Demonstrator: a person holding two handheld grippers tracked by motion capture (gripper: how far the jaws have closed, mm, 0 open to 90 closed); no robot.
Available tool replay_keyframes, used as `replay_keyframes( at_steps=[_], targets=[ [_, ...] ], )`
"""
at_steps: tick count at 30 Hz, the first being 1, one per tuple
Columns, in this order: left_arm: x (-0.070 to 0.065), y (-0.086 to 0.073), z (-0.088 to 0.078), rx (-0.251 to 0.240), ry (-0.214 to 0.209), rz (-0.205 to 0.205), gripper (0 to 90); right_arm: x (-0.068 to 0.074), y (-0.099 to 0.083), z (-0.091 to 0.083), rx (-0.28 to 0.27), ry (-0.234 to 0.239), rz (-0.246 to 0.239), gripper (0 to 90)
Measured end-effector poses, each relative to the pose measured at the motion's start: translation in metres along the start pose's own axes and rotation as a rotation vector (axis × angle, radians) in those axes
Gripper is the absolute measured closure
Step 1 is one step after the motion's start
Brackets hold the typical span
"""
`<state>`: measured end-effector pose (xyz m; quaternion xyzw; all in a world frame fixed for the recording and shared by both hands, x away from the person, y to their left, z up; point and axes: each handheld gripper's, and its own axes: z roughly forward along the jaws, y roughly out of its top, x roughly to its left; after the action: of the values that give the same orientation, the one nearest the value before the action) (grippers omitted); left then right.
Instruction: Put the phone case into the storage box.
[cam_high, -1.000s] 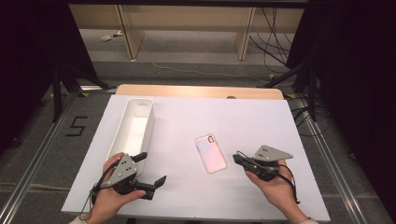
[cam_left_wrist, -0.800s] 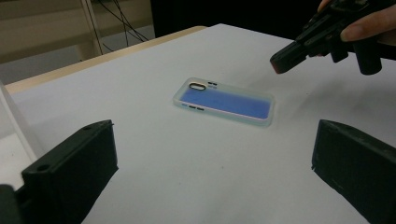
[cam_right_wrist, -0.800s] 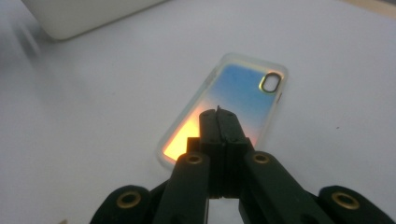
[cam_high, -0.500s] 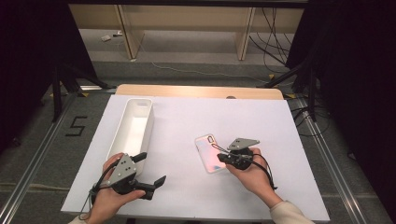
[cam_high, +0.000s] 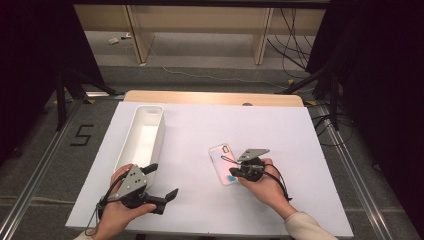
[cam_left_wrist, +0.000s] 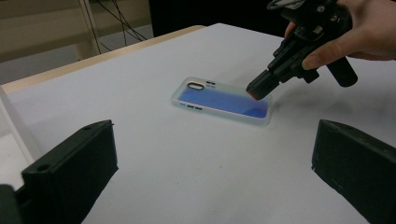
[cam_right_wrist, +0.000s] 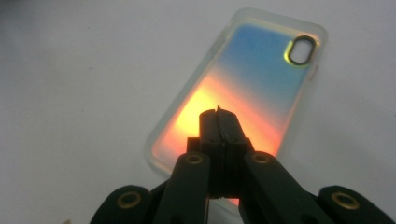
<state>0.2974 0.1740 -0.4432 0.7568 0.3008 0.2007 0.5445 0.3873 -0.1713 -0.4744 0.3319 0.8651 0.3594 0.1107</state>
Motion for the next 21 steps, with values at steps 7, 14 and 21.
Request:
replay_keyframes(
  at_steps=[7,14,21],
  targets=[
    [0.0,0.0,-0.001,-0.003,-0.004,-0.011,0.0,0.015,0.007,0.02,0.045,0.036,-0.013,90.0],
    [0.0,0.0,-0.001,-0.007,-0.005,-0.007,0.0,0.016,0.01,0.024,0.047,0.041,-0.016,90.0],
    [0.0,0.0,-0.001,-0.007,-0.007,-0.002,0.0,0.018,0.01,0.026,0.035,0.036,-0.002,90.0]
  ],
)
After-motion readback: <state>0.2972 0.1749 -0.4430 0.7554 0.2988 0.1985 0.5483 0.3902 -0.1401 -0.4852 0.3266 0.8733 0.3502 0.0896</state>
